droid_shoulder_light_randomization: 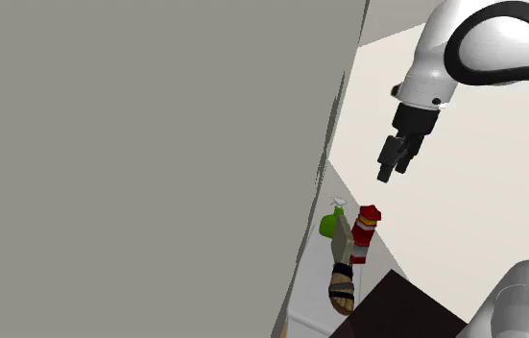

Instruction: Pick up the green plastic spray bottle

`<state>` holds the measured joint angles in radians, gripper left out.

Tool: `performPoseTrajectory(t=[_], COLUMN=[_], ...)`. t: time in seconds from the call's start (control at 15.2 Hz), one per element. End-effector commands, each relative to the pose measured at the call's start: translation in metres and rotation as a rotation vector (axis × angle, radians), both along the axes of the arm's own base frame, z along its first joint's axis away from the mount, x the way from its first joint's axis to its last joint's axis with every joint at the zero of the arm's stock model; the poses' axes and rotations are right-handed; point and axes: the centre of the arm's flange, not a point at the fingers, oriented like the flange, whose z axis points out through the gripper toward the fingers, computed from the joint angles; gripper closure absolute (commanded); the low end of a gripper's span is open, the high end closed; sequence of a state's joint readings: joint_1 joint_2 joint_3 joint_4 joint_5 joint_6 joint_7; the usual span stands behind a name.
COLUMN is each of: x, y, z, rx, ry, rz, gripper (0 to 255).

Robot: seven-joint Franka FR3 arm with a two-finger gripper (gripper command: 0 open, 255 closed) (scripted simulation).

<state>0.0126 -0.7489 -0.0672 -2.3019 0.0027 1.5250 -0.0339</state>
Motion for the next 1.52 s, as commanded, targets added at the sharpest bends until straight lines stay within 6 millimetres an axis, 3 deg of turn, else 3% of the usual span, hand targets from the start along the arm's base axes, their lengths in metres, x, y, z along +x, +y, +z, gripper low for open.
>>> performPoseTrajectory(t=[0.0,1.45], x=[0.0,0.103], y=[0.0,-0.194], z=[0.0,-0.187], rx=[0.0,0.012], ry=[0.0,-0.051], rz=[0.0,0.148], gripper=[0,0])
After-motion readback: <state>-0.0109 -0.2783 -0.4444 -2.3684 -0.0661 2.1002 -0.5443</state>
